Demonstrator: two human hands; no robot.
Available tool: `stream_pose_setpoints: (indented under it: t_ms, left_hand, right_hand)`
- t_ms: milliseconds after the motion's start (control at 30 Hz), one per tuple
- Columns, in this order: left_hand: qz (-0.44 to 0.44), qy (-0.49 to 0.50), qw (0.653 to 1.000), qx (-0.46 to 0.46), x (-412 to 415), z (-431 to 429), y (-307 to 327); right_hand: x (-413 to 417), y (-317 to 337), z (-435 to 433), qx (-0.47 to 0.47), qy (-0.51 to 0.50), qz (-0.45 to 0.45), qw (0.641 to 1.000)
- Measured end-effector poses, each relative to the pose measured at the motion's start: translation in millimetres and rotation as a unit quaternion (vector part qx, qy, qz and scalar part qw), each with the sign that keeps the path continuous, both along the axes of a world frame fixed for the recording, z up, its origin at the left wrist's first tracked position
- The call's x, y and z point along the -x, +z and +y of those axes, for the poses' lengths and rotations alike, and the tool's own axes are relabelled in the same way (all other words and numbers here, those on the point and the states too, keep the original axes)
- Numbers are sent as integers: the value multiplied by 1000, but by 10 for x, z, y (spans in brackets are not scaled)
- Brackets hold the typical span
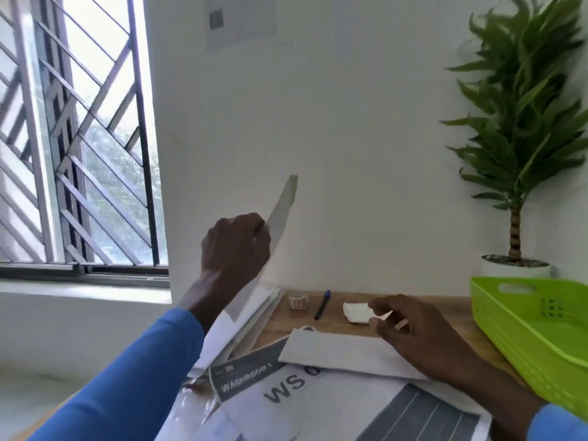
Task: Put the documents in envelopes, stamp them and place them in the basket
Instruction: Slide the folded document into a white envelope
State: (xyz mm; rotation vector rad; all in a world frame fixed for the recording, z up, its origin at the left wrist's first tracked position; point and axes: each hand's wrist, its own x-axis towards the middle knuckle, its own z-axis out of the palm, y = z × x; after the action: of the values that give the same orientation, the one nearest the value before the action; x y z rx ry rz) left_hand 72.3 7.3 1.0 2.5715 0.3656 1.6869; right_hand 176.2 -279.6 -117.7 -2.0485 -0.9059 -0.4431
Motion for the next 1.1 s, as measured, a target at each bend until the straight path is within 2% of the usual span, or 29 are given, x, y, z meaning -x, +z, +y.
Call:
stream_pose_setpoints:
  t_ms: [67,133,167,267,400,500,600,667,800,900,1000,1100]
  left_hand:
    - [-56,-83,992,81,-33,-216,117]
    - [-72,-182,960,199,-153,-393,108]
    - [-68,-239,931,268,-217,-474,58]
    - [-18,-392,811,433,-397,-718,-199]
    - [70,-469,712,517,-447,-922,-608]
    - [102,-495,659,557,-501,-916,-854]
    - [132,-514,639,557,-502,-925,-931]
    - [120,-515,643,554,-482,-936,-911]
    - [4,-443,698,562,-529,-751,-820]
    - [-4,-414,725,550,-571,-489,-793]
    - [50,-437,715,543,-560,-313,-798]
    - [110,-468,680,554,-532,-255,-754]
  right_hand:
    - [0,28,-12,-69,-4,17,997]
    - [31,88,-27,-141,2,51,989]
    - [56,121,-38,-168,3,65,984]
    - [106,218,-77,-228,-14,94,969]
    - [51,242,-100,-266,-85,104,955]
    - [6,185,-92,-222,-106,106,963]
    - [1,168,-91,-170,-122,55,976]
    - [-7,163,-112,-159,-152,8,975]
    - [-38,181,-214,-131,-179,-77,972]
    - [-24,184,-245,-101,-152,-122,976]
    - [-46,142,-232,-60,-177,-165,969]
    - [-39,120,-252,-9,-214,-211,954]
